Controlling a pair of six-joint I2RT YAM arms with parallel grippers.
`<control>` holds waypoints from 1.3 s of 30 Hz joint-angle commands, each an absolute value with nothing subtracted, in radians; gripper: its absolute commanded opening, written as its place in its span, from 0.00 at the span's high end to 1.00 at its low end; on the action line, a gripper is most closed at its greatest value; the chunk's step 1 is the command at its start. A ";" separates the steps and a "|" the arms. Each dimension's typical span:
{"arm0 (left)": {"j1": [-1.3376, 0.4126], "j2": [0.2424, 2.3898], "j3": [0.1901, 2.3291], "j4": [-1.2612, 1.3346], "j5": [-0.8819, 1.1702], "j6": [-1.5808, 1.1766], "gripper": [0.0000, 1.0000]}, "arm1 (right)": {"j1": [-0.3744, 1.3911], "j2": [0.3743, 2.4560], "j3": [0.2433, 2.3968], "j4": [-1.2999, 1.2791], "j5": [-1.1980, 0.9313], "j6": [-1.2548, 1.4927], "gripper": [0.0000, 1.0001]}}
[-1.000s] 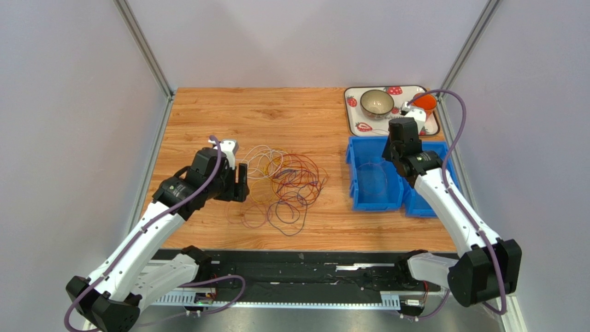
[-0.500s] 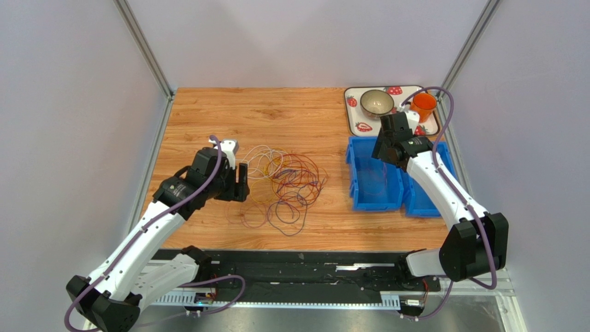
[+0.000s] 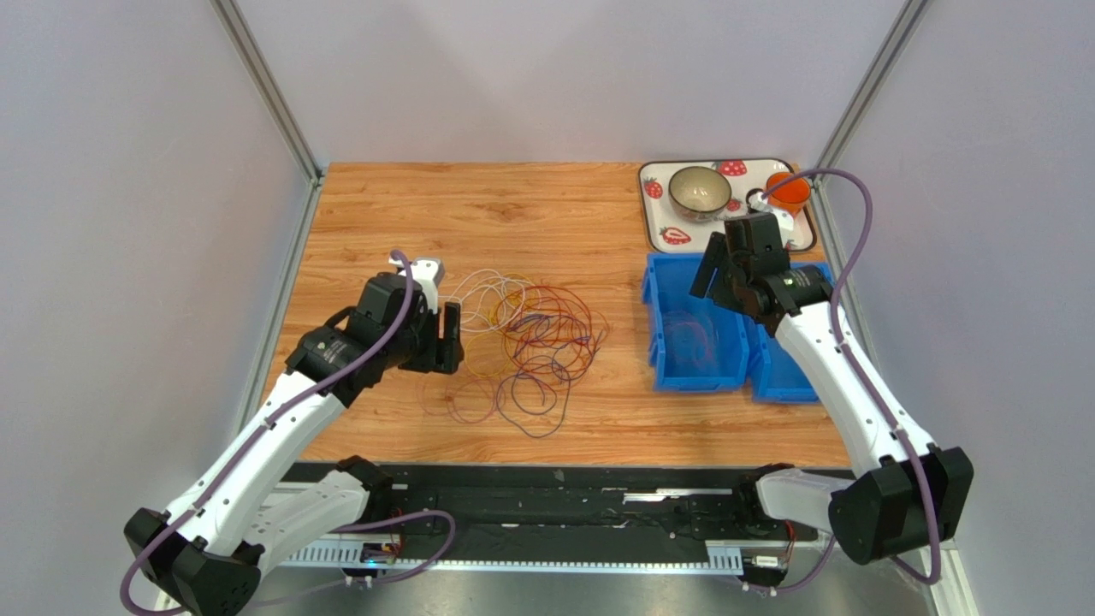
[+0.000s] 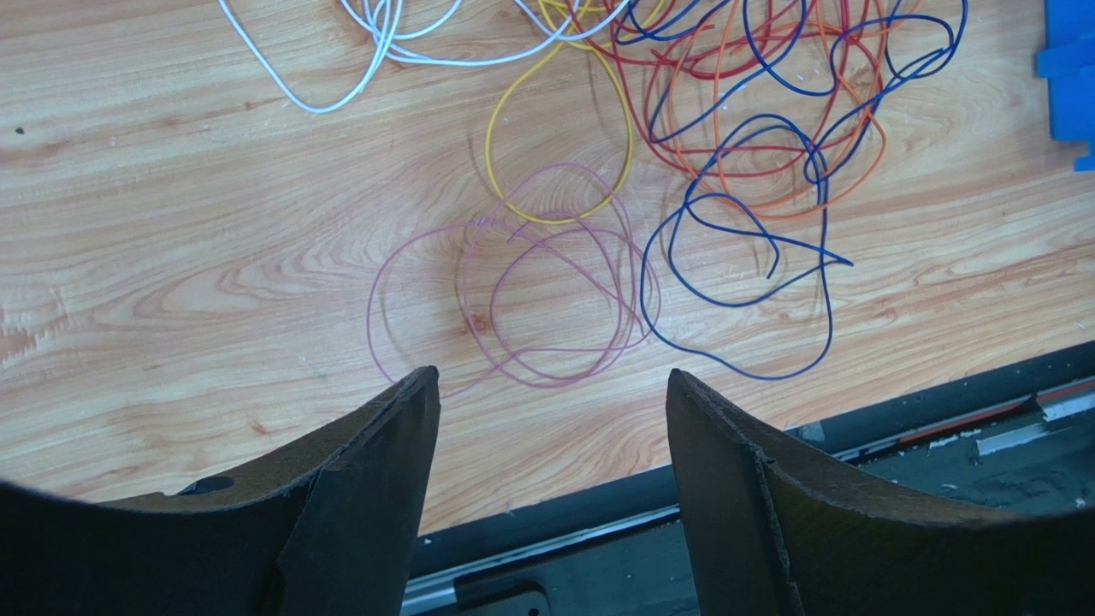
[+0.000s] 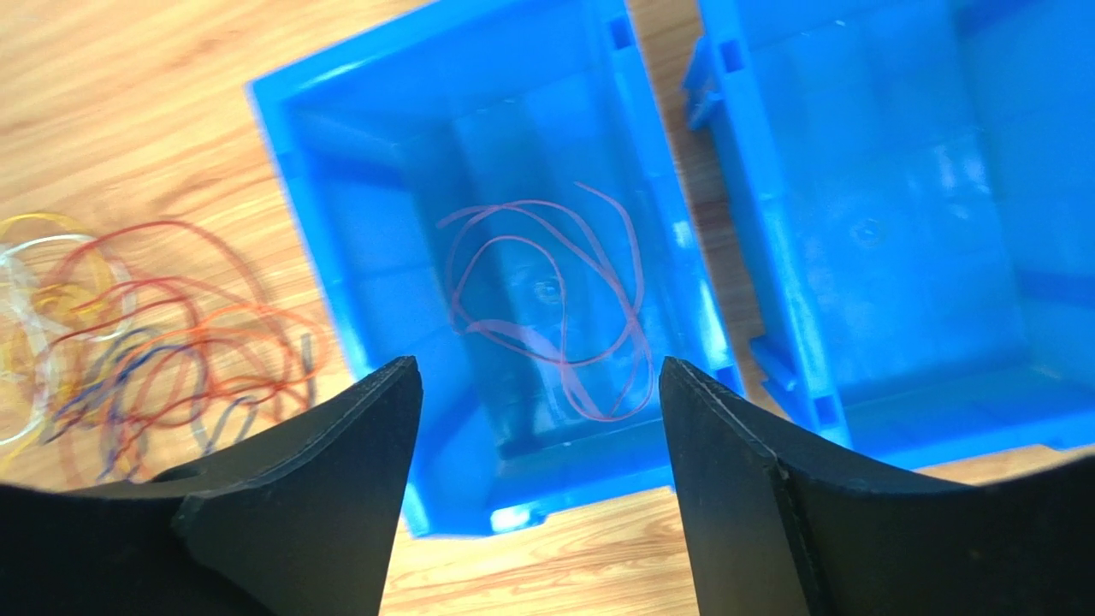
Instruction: Untangle the cables
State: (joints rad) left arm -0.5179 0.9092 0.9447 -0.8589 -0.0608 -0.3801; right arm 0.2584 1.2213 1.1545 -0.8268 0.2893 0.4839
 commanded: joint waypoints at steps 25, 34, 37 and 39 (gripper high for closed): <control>-0.592 1.224 0.834 -0.462 0.002 -0.663 0.36 | 0.342 0.931 0.966 -0.735 -0.063 0.578 0.32; -0.592 1.356 0.838 -0.365 -0.074 -0.726 0.41 | 0.342 0.923 0.950 -0.733 -0.069 0.543 0.32; -0.592 1.400 0.850 -0.353 -0.084 -0.730 0.42 | 0.342 0.923 0.945 -0.729 -0.069 0.534 0.32; -0.592 1.431 0.857 -0.345 -0.086 -0.736 0.43 | 0.342 0.923 0.943 -0.729 -0.066 0.525 0.32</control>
State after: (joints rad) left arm -0.5877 1.3853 0.8364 -0.4065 -0.0605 -0.7055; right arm 0.3382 0.9421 0.9463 -0.7654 -0.0559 0.5549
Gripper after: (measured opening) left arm 0.582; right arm 0.680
